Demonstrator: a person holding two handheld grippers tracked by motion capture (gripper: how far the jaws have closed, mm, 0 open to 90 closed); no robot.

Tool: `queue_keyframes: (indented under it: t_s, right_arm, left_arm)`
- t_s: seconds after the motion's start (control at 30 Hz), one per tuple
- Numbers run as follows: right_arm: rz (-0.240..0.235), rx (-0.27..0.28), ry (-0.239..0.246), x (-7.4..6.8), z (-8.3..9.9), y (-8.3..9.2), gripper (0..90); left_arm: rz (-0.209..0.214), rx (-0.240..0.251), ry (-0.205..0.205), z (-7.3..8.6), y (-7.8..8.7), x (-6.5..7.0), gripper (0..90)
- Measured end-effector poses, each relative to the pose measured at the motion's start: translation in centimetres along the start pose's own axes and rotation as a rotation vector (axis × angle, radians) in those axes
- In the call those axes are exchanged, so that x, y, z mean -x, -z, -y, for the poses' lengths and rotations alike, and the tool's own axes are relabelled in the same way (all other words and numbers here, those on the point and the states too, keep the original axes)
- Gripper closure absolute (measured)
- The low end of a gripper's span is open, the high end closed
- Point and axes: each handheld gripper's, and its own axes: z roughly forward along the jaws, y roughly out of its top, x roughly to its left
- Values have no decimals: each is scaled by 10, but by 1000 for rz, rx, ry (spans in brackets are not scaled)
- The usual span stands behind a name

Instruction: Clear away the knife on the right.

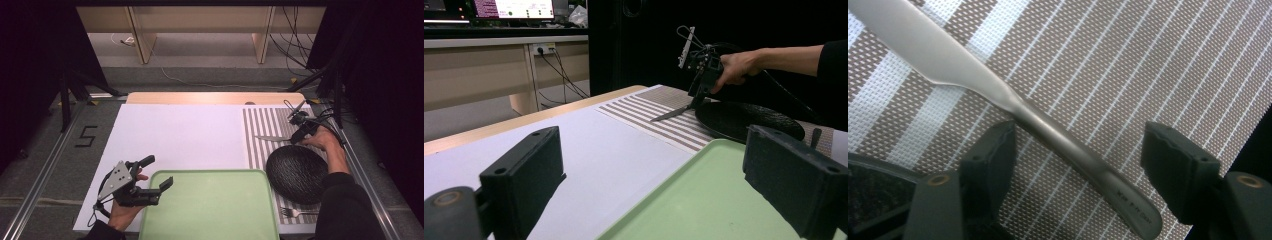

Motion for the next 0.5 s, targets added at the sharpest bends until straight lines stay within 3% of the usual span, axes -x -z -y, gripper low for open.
queue_keyframes:
  t_s: [0.2, 0.5]
  right_arm:
    - [9, -37, 27, -3, -6, 0, 351]
    - [-18, -76, 35, -4, -11, 0, 436]
  left_arm:
    - [-1, 1, 0, 0, 0, 0, 90]
    - [-1, 1, 0, 0, 1, 0, 93]
